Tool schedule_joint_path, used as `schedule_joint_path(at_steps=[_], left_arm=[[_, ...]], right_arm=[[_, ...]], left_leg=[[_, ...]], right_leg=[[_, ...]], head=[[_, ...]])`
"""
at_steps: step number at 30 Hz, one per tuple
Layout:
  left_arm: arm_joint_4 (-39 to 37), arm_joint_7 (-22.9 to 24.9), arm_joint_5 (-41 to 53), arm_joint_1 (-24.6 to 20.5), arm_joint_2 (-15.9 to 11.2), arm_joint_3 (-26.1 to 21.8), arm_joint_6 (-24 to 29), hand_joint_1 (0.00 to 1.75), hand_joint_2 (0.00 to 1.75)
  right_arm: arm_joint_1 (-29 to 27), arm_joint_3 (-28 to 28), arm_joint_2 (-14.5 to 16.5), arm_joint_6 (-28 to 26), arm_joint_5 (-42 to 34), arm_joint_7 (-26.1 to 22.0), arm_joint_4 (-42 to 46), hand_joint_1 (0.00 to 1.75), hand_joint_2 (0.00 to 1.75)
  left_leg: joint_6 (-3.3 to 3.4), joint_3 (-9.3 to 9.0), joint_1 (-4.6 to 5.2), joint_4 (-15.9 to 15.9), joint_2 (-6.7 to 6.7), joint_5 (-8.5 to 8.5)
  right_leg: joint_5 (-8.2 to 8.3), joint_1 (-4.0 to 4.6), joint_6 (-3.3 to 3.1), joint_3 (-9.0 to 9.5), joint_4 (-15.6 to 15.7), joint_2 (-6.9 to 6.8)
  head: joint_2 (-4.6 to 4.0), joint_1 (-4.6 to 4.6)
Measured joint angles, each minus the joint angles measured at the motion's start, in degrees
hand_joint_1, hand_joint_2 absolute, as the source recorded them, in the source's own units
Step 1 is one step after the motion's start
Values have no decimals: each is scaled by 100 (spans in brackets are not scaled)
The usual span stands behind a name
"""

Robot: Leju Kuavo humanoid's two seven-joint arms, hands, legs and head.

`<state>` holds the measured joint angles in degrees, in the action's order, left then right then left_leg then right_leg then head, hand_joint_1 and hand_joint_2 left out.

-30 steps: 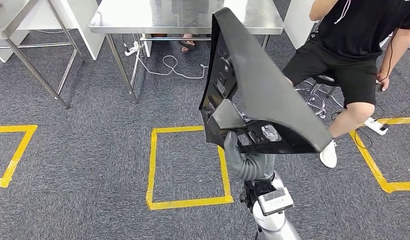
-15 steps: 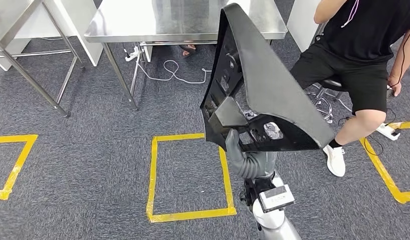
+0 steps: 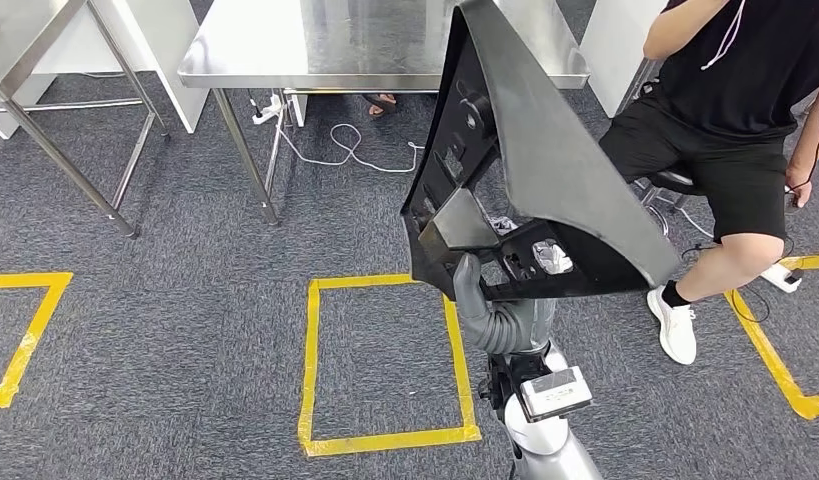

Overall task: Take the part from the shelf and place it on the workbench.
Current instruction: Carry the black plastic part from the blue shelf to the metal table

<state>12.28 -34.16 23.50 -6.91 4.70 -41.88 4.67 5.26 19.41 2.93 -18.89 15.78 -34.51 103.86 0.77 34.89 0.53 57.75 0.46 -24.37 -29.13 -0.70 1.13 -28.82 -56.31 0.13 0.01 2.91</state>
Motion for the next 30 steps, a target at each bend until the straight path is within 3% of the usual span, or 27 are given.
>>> schedule_joint_path(at_steps=[10, 12, 15, 16, 17, 19, 21, 22, 24, 26, 27, 30], left_arm=[[1, -11, 10, -8, -1, -2, 6, 0, 175], [2, -15, 10, -16, 0, -2, 7, 0, 175], [2, -17, 10, -19, -4, -4, 9, 0, 175], [2, -18, 10, -19, -2, -5, 11, 0, 175], [2, -18, 10, -19, 1, -5, 12, 0, 175], [2, -21, 10, -20, 11, -6, 14, 0, 175], [2, -28, 5, -19, 25, -7, 17, 0, 175], [2, -33, 2, -17, 30, -8, 21, 0, 175], [2, -39, -4, -14, 39, -11, 30, 0, 175], [4, -43, -7, -17, 43, -14, 41, 0, 175], [5, -45, -7, -17, 43, -15, 47, 0, 175], [4, -48, -8, -10, 37, -31, 57, 0, 175]], right_arm=[[52, 0, 1, 24, -35, 0, -16, 175, 175], [71, 1, 0, 28, -38, -1, -18, 175, 175], [84, 2, -8, 28, -41, -2, -36, 175, 175], [81, 2, -13, 28, -43, -2, -48, 175, 175], [79, 2, -17, 28, -44, -2, -57, 175, 175], [82, 2, -21, 29, -45, -2, -67, 175, 175], [94, 2, -20, 29, -51, -4, -68, 175, 175], [103, 2, -19, 28, -56, -6, -68, 175, 175], [122, 2, -17, 28, -60, -11, -69, 175, 175], [137, 4, -16, 28, -61, -15, -72, 175, 175], [146, 6, -14, 29, -62, -16, -75, 175, 175], [161, 13, -8, 33, -63, -17, -99, 175, 175]], left_leg=[[233, -27, 54, -17, -7, -54], [298, -59, 30, -51, -32, -37], [346, -73, 39, -58, -79, -49], [350, -77, 53, -57, -92, -53], [351, -84, 66, -56, -104, -57], [343, -115, 89, -56, -126, -69], [312, -148, 112, -48, -149, -94], [288, -159, 117, -43, -165, -109], [227, -172, 112, -40, -211, -133], [151, -152, 88, 34, -199, -198], [102, -91, 70, 189, -158, -308], [-56, 401, -35, 1215, -53, -830]], right_leg=[[-14, -77, 186, 22, 100, 1], [-181, -83, 170, -114, -226, 0], [-650, -70, 75, -767, -1433, -2], [-704, -53, 75, -937, -1694, -2], [-652, -28, 89, -988, -1715, -3], [-308, 30, 109, -733, -1069, -46], [44, 93, 28, -404, -300, -180], [137, 116, -26, -330, -107, -223], [204, 125, -107, -319, -29, -191], [246, 65, -174, -262, 14, -127], [266, 30, -205, -230, 35, -98], [282, 1, -241, -200, 46, 6]], head=[[0, 1], [0, 12], [-1, 29], [-1, 30], [-1, 31], [-1, 31], [-1, 26], [0, 24], [0, 25], [0, 27], [1, 22], [0, 11]])
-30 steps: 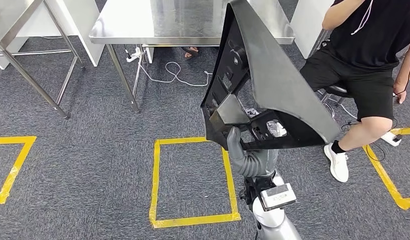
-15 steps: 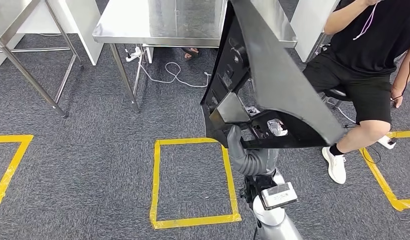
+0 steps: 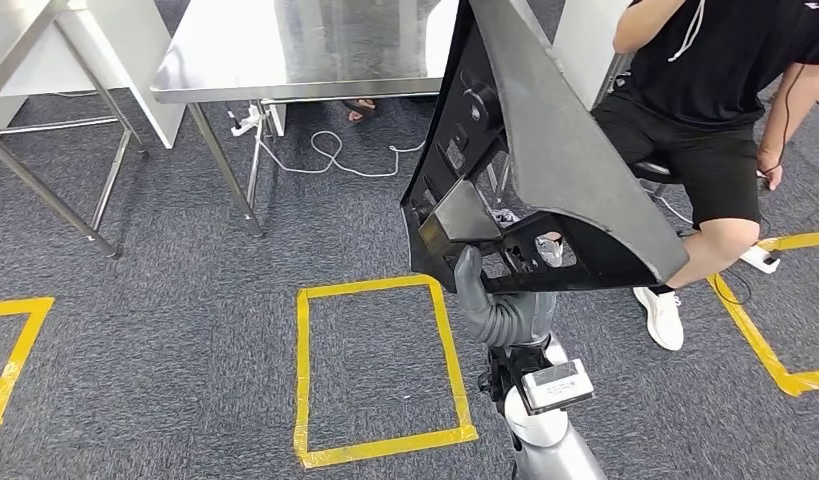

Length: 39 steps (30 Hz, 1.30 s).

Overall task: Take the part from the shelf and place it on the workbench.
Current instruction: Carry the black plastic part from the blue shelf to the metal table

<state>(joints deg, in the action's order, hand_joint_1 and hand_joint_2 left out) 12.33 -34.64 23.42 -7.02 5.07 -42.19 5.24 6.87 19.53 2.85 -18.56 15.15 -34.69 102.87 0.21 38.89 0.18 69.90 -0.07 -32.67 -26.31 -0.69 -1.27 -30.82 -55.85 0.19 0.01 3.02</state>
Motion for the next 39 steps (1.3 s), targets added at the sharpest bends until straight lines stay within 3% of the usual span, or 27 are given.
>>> schedule_joint_path(at_steps=[1, 2, 3, 5, 7, 10, 14, 19, 24, 29, 39], left_arm=[[0, 0, -2, 2, -3, -7, 1, 0, 175], [1, 0, -3, 3, -4, -14, 1, 0, 175], [1, 0, -4, 3, -6, -19, 2, 0, 175], [2, 1, -5, 1, -9, -27, 3, 0, 175], [-1, 1, -7, -1, -10, -32, 4, 0, 175], [-2, 1, -9, -4, -7, -35, 4, 0, 175], [-2, -14, 15, -13, 4, -37, -16, 0, 175], [-2, -25, 67, -12, 4, -35, -6, 0, 175], [-2, -28, 71, -12, 4, -34, -7, 0, 175], [-2, -50, 67, -12, 4, -34, -10, 0, 175], [-2, -66, 95, -11, -8, -35, 9, 0, 175]], right_arm=[[-1, 1, 1, 0, -1, 0, -12, 175, 175], [-1, 1, 1, 0, -1, 0, -23, 175, 175], [-1, 1, 1, 0, -2, 0, -31, 175, 175], [1, 1, 1, 1, -5, 0, -37, 175, 175], [16, 1, 3, 1, -12, 0, -44, 175, 175], [36, 4, 6, 1, -18, -1, -61, 175, 175], [70, 8, -2, -14, 29, -1, -91, 175, 175], [81, 33, -5, -27, 67, 28, -150, 175, 175], [88, 64, -7, -31, 78, 28, -183, 175, 175], [93, 95, -8, -39, 90, 50, -210, 175, 175], [143, 124, -8, -46, 105, 147, -282, 175, 175]], left_leg=[[-41, 156, -38, 275, 2, -74], [-75, 224, -74, 357, 2, -33], [-99, 171, -106, 193, 4, 128], [-121, -192, -166, -593, 91, 555], [-88, -477, -173, -1177, 217, 749], [22, -512, -125, -1282, 220, 746], [50, -517, -66, -1336, 219, 787], [139, -513, 6, -1334, 226, 784], [162, -512, 26, -1331, 225, 789], [166, -511, 26, -1327, 224, 789], [226, -512, 32, -1305, 217, 760]], right_leg=[[-1, -2, 1, 0, -2, 42], [-5, -8, 6, 2, -5, 87], [-12, -16, 16, 11, -7, 135], [-35, -34, 53, 41, -10, 228], [-53, -22, 115, 34, -19, 299], [-52, -12, 206, 4, -4, 360], [-48, 10, 171, 19, 19, 352], [-43, -23, 181, 19, 42, 334], [-29, -42, 211, 15, 47, 333], [-33, -45, 316, 15, 50, 332], [-37, -93, 388, 8, 70, 344]], head=[[-1, 0], [-1, -1], [-1, -1], [-1, 1], [0, -1], [1, -2], [0, 8], [0, 8], [0, 8], [-1, 8], [-1, 7]])
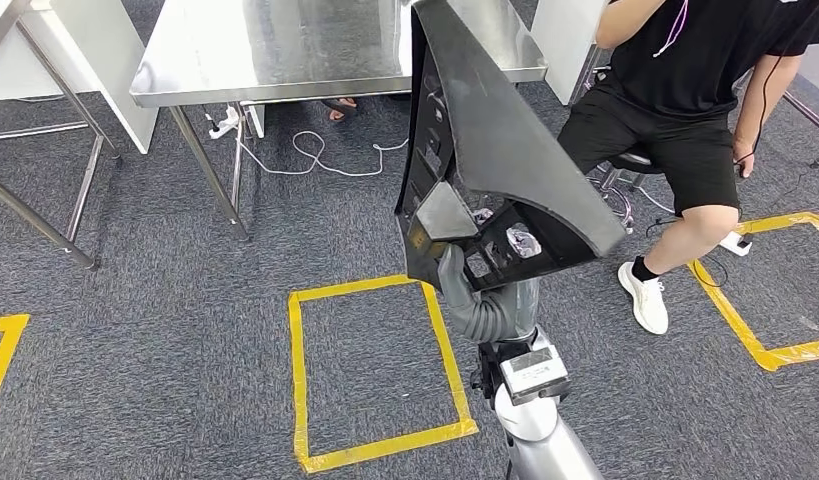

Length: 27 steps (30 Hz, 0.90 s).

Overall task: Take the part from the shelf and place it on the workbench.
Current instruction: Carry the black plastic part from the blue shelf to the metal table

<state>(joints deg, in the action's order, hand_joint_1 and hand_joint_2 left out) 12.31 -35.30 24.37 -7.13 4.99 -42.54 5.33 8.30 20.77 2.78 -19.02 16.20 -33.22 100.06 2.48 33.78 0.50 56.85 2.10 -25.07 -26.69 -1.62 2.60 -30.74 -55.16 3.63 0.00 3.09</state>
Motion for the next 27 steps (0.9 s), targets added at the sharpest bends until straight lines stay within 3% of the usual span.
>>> schedule_joint_path(at_steps=[2, 3, 6, 7, 8, 9, 11, 13, 17, 19, 21, 22, 23, 24, 26, 27], left_arm=[[0, -2, 22, 1, 6, 1, 1, 0, 175], [0, -3, 31, 3, 9, 1, 1, 0, 175], [0, -4, 55, 17, 7, 1, 1, 0, 175], [0, -4, 61, 23, 4, 1, 0, 0, 175], [0, -4, 65, 27, 3, 1, 0, 0, 175], [0, -4, 68, 29, 4, 1, 0, 0, 175], [0, -4, 69, 31, 3, 0, 2, 0, 175], [0, -13, 64, 33, -2, -2, 8, 0, 175], [5, -35, 61, 47, -11, -9, 16, 0, 175], [8, -43, 61, 49, -12, -14, 16, 0, 175], [7, -46, 61, 65, -11, -17, 16, 0, 175], [7, -46, 61, 79, -12, -20, 16, 0, 175], [7, -46, 61, 93, -12, -20, 16, 0, 175], [7, -46, 61, 103, -13, -21, 16, 0, 175], [7, -46, 61, 111, -20, -23, 20, 0, 175], [5, -46, 61, 108, -27, -25, 24, 0, 175]], right_arm=[[8, 15, -1, -1, -1, 13, -2, 175, 175], [18, 24, -1, -2, -3, 19, -2, 175, 175], [30, 43, -7, -2, -15, 32, -13, 175, 175], [23, 48, -11, -2, -19, 37, -21, 175, 175], [17, 54, -16, -2, -22, 42, -28, 175, 175], [14, 60, -21, -2, -27, 44, -33, 175, 175], [12, 75, -25, 1, -40, 45, -35, 175, 175], [11, 92, -24, 11, -54, 49, -37, 175, 175], [7, 122, -16, 33, -58, 54, -36, 175, 175], [8, 129, -2, 38, -52, 52, -34, 175, 175], [0, 137, 8, 40, -52, 52, -35, 175, 175], [-8, 142, 9, 40, -52, 52, -36, 175, 175], [-15, 146, 9, 41, -52, 52, -37, 175, 175], [-20, 150, 9, 42, -52, 52, -38, 175, 175], [-21, 153, 15, 42, -52, 52, -38, 175, 175], [-15, 154, 19, 42, -52, 51, -38, 175, 175]], left_leg=[[50, -44, -33, -60, -33, 15], [78, -70, -52, -91, -58, 23], [119, -94, -63, -108, -129, 4], [114, -100, -61, -106, -145, -9], [101, -114, -61, -104, -154, -24], [81, -138, -64, -101, -160, -45], [19, -197, -65, -82, -162, -109], [-56, -233, -47, -58, -166, -181], [-185, -241, -83, 14, -194, -289], [-247, -12, -113, 490, -194, -504], [-288, 495, -122, 1345, -194, -786], [-296, 735, -124, 1671, -194, -839], [-291, 873, -124, 1763, -194, -746], [-274, 885, -123, 1612, -194, -536], [-206, 628, -115, 840, -190, 14], [-162, 469, -96, 508, -187, 164]], right_leg=[[-60, 13, 21, -53, -119, -83], [-159, 21, 11, -165, -340, -153], [-596, 31, -49, -812, -1512, -287], [-647, 32, -36, -970, -1762, -291], [-599, 34, -3, -1006, -1783, -295], [-458, 31, 43, -910, -1552, -305], [-93, 21, 101, -511, -712, -368], [71, 32, 27, -248, -204, -408], [38, 37, -199, -141, -140, -360], [-9, 15, -295, -48, -124, -350], [-80, 39, -366, 27, -124, -344], [-118, 51, -381, 66, -124, -333], [-164, 61, -384, 118, -124, -318], [-213, 70, -380, 183, -124, -302], [-332, 84, -363, 329, -115, -278], [-385, 101, -341, 372, -104, -273]], head=[[0, 3], [0, 9], [1, 24], [1, 23], [1, 23], [1, 24], [1, 24], [1, 22], [1, 11], [1, -13], [1, -31], [0, -30], [0, -30], [0, -31], [0, -27], [0, -23]])
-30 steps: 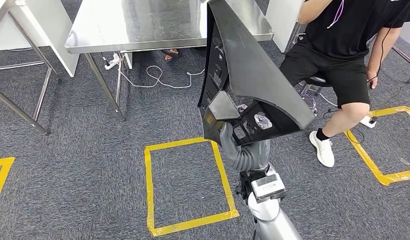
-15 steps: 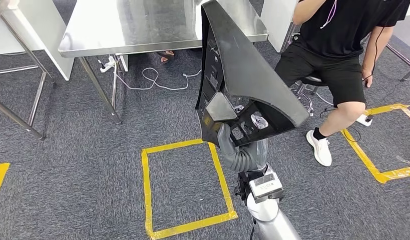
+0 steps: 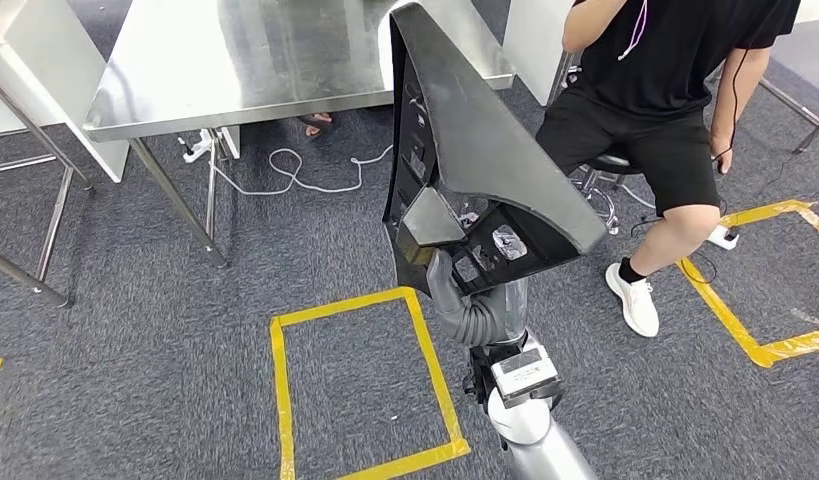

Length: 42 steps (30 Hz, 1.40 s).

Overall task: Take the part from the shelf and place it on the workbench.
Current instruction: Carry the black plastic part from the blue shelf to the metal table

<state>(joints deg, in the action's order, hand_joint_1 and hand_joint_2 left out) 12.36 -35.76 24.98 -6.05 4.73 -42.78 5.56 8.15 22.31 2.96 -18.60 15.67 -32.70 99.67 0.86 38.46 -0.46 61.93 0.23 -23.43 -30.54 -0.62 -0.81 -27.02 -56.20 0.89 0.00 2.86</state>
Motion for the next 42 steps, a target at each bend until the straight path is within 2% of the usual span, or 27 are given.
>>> schedule_joint_path(at_steps=[1, 4, 6, 7, 10, 11, 12, 13, 15, 16, 17, 19, 21, 22, 23, 25, 26, 27, 28, 31, 32, 33, 36, 38, 40, 41, 42], left_arm=[[-1, -2, 0, -4, -7, -2, 6, 0, 175], [-2, -3, 9, -1, -17, -3, 36, 0, 175], [-3, 1, 30, 8, -13, -3, 56, 0, 175], [-3, 2, 45, 6, -10, -3, 62, 0, 175], [-3, 7, 79, 5, -2, -2, 70, 0, 175], [-4, 9, 83, 10, 3, -1, 69, 0, 175], [-4, 11, 84, 14, 8, -1, 69, 0, 175], [-5, 13, 86, 16, 13, -1, 68, 0, 175], [-7, 16, 91, 18, 21, -2, 66, 0, 175], [-8, 20, 98, 19, 22, -2, 64, 0, 175], [-9, 26, 106, 19, 22, -2, 63, 0, 175], [-9, 38, 122, 13, 21, -2, 62, 0, 175], [-8, 43, 131, -1, 23, 0, 62, 0, 175], [-8, 43, 133, -9, 25, 1, 62, 0, 175], [-8, 43, 135, -11, 27, 2, 62, 0, 175], [-8, 44, 138, -4, 26, 2, 65, 0, 175], [-8, 44, 138, 2, 25, 1, 70, 0, 175], [-8, 44, 138, 4, 25, 0, 76, 0, 175], [-8, 44, 138, 5, 25, -1, 84, 0, 175], [-9, 45, 137, 19, 25, -7, 98, 0, 175], [-10, 45, 137, 24, 27, -10, 101, 0, 175], [-10, 45, 136, 26, 28, -14, 104, 0, 175], [-8, 41, 136, 6, 43, -21, 112, 0, 175], [-8, 36, 134, -3, 48, -27, 113, 0, 175], [-8, 34, 130, -1, 50, -41, 114, 0, 175], [-8, 34, 125, 2, 55, -48, 116, 0, 175], [-8, 33, 115, 4, 61, -54, 119, 0, 175]], right_arm=[[4, 1, 4, 0, -1, 0, 0, 175, 175], [6, 2, 11, 0, -3, 2, 1, 175, 175], [13, 3, 11, 1, -4, 3, 4, 175, 175], [25, 4, 10, 2, -4, 2, 6, 175, 175], [24, 4, -1, 4, -8, 3, 4, 175, 175], [14, 4, -7, 5, -10, 4, 4, 175, 175], [9, 3, -13, 5, -13, 5, 4, 175, 175], [7, 3, -17, 5, -15, 5, 4, 175, 175], [3, 3, -26, 10, -23, 5, 0, 175, 175], [1, 5, -31, 18, -30, 6, -4, 175, 175], [-2, 5, -34, 33, -36, 9, -7, 175, 175], [-1, 7, -38, 77, -38, 18, -7, 175, 175], [2, 8, -30, 117, -30, 21, -3, 175, 175], [6, 11, -25, 133, -26, 20, -2, 175, 175], [7, 14, -19, 148, -22, 20, -1, 175, 175], [5, 21, -16, 179, -17, 20, -6, 175, 175], [2, 24, -16, 193, -13, 20, -9, 175, 175], [1, 27, -17, 206, -5, 20, -13, 175, 175], [1, 31, -18, 220, 4, 20, -14, 175, 175], [5, 51, -20, 254, 36, 18, -27, 175, 175], [7, 60, -20, 261, 42, 16, -33, 175, 175], [9, 67, -21, 265, 46, 14, -39, 175, 175], [23, 76, -24, 271, 56, 7, -41, 175, 175], [36, 80, -29, 271, 61, 5, -42, 175, 175], [39, 84, -40, 271, 68, 5, -51, 175, 175], [39, 88, -45, 274, 71, 7, -63, 175, 175], [41, 96, -48, 282, 77, 12, -79, 175, 175]], left_leg=[[44, -125, 24, -241, -1, 39], [165, -278, 73, -459, -11, -98], [238, -429, 52, -548, -8, -128], [264, -513, 36, -584, 0, -152], [287, -688, 27, -614, 8, -301], [280, -760, 27, -614, 14, -364], [269, -848, 25, -614, 21, -432], [255, -948, 22, -614, 27, -506], [210, -1126, 25, -609, 33, -666], [177, -1178, 33, -611, 33, -739], [136, -1218, 40, -626, 27, -796], [65, -1267, 44, -599, 8, -818], [18, -1146, 25, -291, -5, -766], [-4, -963, 14, 13, -5, -777], [-29, -713, 4, 390, -4, -854], [-77, -204, -11, 1011, -5, -1182], [-92, -21, -17, 1126, -5, -1327], [-95, 85, -21, 1084, -6, -1366], [-84, 114, -22, 883, -6, -1256], [13, -17, 5, -62, -2, -310], [48, -66, 22, -228, 2, -105], [79, -98, 39, -292, 8, -34], [170, -267, 34, -367, 12, -97], [233, -392, 18, -417, 16, -147], [268, -493, 19, -431, 23, -251], [270, -558, 20, -432, 32, -315], [268, -639, 21, -432, 47, -386]], right_leg=[[-43, 6, 27, 22, 19, 5], [-64, 34, 130, 130, 68, 11], [-81, 56, 160, 72, -156, -7], [-117, 56, 165, -100, -458, -15], [-414, 23, 170, -917, -1549, -27], [-495, 14, 191, -1106, -1672, -29], [-482, 4, 232, -1201, -1597, -33], [-351, -3, 291, -1204, -1340, -41], [233, -12, 403, -1095, -589, -99], [479, -2, 380, -1030, -325, -132], [654, 19, 320, -989, -180, -149], [682, 23, 146, -906, -126, -129], [642, -24, 46, -794, -66, -98], [600, -34, -4, -722, -47, -90], [548, -39, -47, -658, -30, -86], [428, -32, -86, -528, -25, -68], [362, -29, -83, -450, -25, -54], [292, -28, -75, -360, -25, -40], [217, -27, -64, -256, -24, -29], [-21, 0, -7, 33, -17, -4], [-92, 19, 27, 82, -3, 8], [-134, 40, 67, 134, -12, 19], [-141, 72, 172, 137, -198, 9], [-167, 60, 195, -240, -778, -14], [-373, 49, 175, -796, -1499, -24], [-514, 47, 163, -1024, -1692, -25], [-598, 46, 172, -1168, -1705, -27]], head=[[1, -2], [2, -14], [2, -10], [2, -1], [1, 15], [1, 15], [0, 15], [0, 16], [0, 16], [0, 16], [1, 12], [2, 10], [2, 9], [1, 9], [1, 7], [1, 6], [1, 5], [1, 5], [1, 5], [1, 7], [0, 8], [0, 8], [1, 13], [2, 21], [2, 27], [2, 27], [2, 28]])
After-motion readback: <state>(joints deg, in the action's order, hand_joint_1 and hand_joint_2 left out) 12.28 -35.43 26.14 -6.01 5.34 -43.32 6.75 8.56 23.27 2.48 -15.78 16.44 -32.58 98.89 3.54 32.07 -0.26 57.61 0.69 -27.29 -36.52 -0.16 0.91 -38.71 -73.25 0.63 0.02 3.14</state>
